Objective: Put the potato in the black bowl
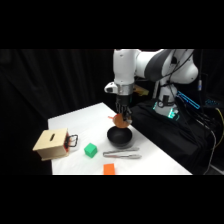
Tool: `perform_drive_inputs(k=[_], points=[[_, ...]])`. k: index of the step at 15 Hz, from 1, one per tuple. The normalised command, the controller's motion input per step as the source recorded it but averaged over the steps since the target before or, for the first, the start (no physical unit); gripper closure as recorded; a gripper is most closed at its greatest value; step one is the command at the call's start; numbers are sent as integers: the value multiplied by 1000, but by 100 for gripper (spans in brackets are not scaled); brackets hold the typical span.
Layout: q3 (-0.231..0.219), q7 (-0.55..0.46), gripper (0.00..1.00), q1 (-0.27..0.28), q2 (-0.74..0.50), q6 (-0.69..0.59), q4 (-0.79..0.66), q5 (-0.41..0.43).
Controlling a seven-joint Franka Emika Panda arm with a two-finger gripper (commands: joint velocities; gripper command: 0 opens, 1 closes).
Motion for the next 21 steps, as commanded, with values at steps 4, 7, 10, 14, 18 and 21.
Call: perform_drive_inputs(k=[4, 7, 10, 14, 18, 21], points=[[4, 1, 96, -37, 74, 500, -207, -110], [-18, -37, 60, -38, 41, 284, -81, -90], [-41, -42, 38, -50, 83, 245, 3, -126], [-71, -62, 5, -66, 162, 183, 121, -144], [-74, -58, 0, -55, 124, -49, 243, -106], [-31, -155, 0, -39, -54, -441, 334, -1]])
